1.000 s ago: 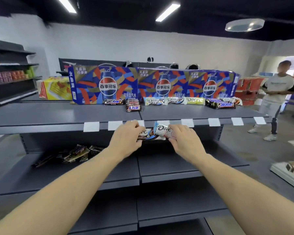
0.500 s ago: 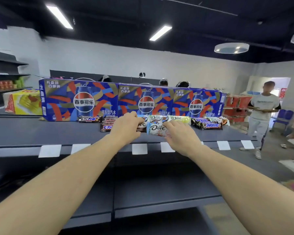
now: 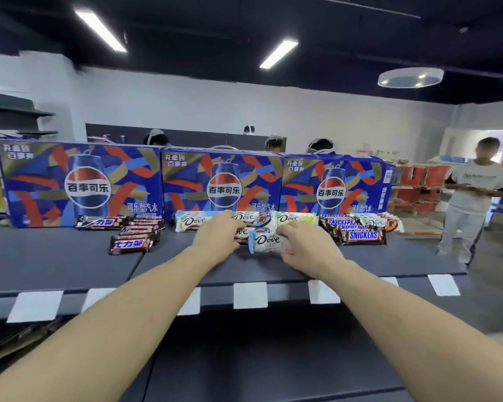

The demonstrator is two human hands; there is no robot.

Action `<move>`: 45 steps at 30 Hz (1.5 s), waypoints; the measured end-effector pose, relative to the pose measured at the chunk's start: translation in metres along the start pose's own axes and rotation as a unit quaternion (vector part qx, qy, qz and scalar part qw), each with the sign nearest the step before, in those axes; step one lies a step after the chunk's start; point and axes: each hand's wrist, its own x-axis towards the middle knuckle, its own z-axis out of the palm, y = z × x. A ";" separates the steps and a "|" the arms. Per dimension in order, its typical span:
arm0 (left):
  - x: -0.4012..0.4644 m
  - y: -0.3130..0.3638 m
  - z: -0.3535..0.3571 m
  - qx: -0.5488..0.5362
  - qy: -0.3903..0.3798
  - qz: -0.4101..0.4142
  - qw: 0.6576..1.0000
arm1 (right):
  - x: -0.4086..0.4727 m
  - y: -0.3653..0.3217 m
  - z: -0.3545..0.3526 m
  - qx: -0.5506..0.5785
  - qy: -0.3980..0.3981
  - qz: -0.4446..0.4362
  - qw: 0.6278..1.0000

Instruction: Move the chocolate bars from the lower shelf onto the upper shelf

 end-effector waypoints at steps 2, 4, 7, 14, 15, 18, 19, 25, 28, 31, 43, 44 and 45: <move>0.016 0.006 0.012 0.002 -0.010 -0.012 1.000 | 0.012 0.016 0.008 0.013 -0.004 -0.014 1.000; 0.030 0.012 0.023 -0.002 -0.015 -0.024 1.000 | 0.024 0.030 0.015 0.015 -0.009 -0.034 0.999; 0.049 0.017 0.035 -0.010 -0.012 -0.036 0.999 | 0.042 0.044 0.024 0.025 -0.013 -0.050 0.998; 0.081 0.016 0.046 0.012 -0.026 -0.052 0.998 | 0.068 0.056 0.043 0.062 -0.006 -0.052 0.997; 0.083 0.015 0.048 0.009 -0.025 -0.056 0.998 | 0.071 0.056 0.044 0.062 -0.007 -0.051 0.997; 0.092 0.009 0.054 0.000 -0.018 -0.058 0.998 | 0.077 0.059 0.048 0.058 -0.009 -0.051 0.997; 0.094 0.007 0.056 -0.003 -0.017 -0.057 0.998 | 0.079 0.059 0.049 0.058 -0.009 -0.050 0.997; 0.103 -0.003 0.069 -0.022 -0.002 -0.038 0.999 | 0.084 0.054 0.056 0.064 -0.009 -0.041 0.997; 0.107 -0.005 0.073 -0.021 0.015 -0.034 0.999 | 0.084 0.054 0.057 0.061 -0.006 -0.038 0.997; 0.109 -0.009 0.074 0.003 0.035 -0.026 0.999 | 0.084 0.056 0.056 0.058 -0.009 -0.029 0.998; 0.075 -0.052 0.040 0.018 0.065 -0.012 0.998 | 0.097 0.025 0.061 0.058 -0.022 -0.042 0.997; 0.068 -0.060 0.035 0.026 0.058 -0.025 0.998 | 0.101 0.017 0.062 0.061 -0.025 -0.046 0.997; 0.061 -0.068 0.030 0.036 0.050 -0.041 0.997 | 0.105 0.008 0.064 0.063 -0.028 -0.052 0.996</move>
